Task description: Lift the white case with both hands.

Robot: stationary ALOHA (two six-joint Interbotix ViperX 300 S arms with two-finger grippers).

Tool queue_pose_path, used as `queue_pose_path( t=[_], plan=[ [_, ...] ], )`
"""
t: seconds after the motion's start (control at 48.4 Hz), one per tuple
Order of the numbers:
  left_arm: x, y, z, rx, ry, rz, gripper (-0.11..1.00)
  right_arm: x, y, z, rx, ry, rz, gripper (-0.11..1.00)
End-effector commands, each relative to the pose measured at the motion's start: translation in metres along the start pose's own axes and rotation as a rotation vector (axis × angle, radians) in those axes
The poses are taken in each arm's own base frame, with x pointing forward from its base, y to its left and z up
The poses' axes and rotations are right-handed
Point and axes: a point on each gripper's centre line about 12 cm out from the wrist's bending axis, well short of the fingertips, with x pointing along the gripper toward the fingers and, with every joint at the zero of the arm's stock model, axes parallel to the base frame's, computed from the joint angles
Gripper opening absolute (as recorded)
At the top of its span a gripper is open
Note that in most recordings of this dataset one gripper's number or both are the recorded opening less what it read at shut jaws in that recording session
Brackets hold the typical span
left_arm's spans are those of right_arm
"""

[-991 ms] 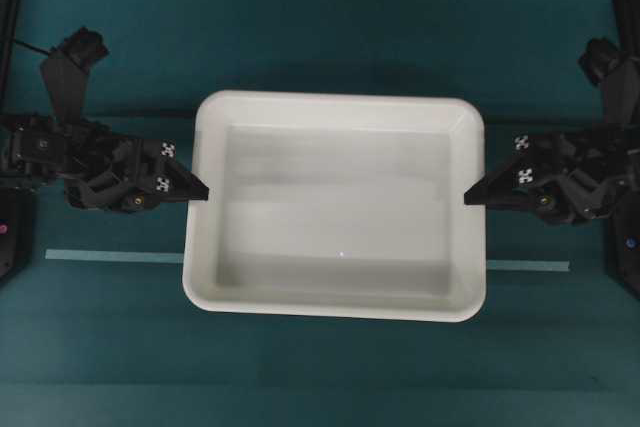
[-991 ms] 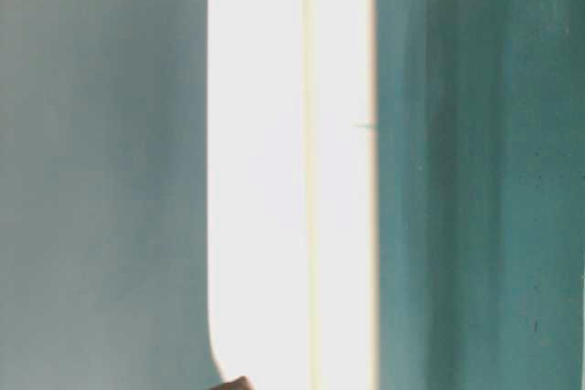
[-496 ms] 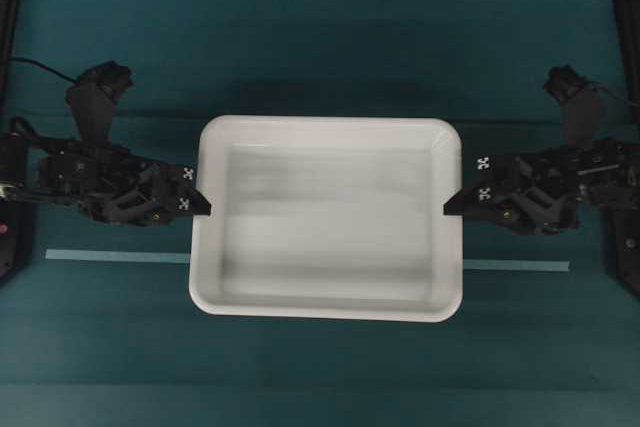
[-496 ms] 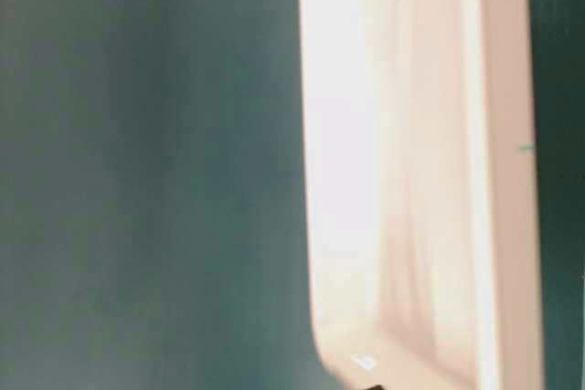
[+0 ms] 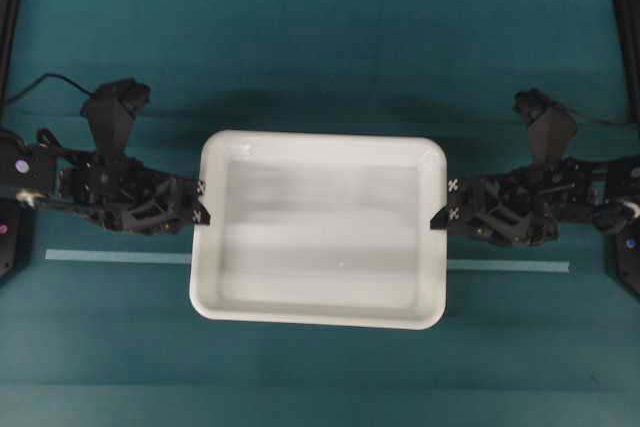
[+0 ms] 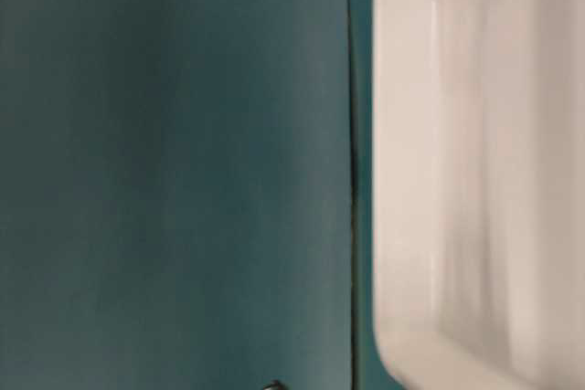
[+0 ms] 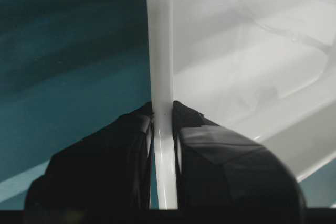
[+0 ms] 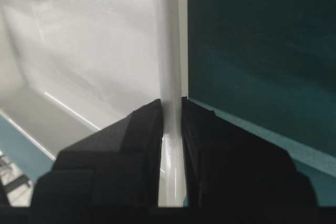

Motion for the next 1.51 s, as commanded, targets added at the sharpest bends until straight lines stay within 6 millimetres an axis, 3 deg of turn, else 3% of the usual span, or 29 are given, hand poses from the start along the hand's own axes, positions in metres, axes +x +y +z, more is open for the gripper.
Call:
queue_pose_path(
  t=[0.0, 0.516, 1.177, 1.26, 1.342, 1.425, 1.487],
  plan=[
    [0.01, 0.022, -0.004, 0.003, 0.014, 0.088, 0.06, 0.009, -0.012, -0.001, -0.007, 0.005, -0.059, 0.12],
    [0.027, 0.025, -0.005, 0.002, 0.022, 0.132, 0.06, 0.022, -0.02, -0.001, -0.005, 0.004, -0.115, 0.12],
    [0.026, 0.01, -0.003, 0.008, 0.011, 0.043, 0.06, 0.023, -0.019, -0.001, 0.0, 0.006, -0.119, 0.12],
    [0.027, 0.01, -0.003, 0.006, 0.012, 0.045, 0.06, 0.023, -0.019, -0.001, 0.001, 0.005, -0.12, 0.22],
    [0.026, 0.009, -0.003, 0.006, 0.011, 0.04, 0.1, 0.023, -0.019, -0.001, 0.001, 0.004, -0.116, 0.42],
    [0.026, 0.007, -0.003, 0.005, 0.008, 0.025, 0.24, 0.023, -0.017, -0.001, -0.003, 0.005, -0.112, 0.66],
    [0.024, 0.004, -0.002, 0.006, 0.005, 0.001, 0.41, 0.023, -0.017, -0.001, -0.008, 0.005, -0.112, 0.81]
  ],
)
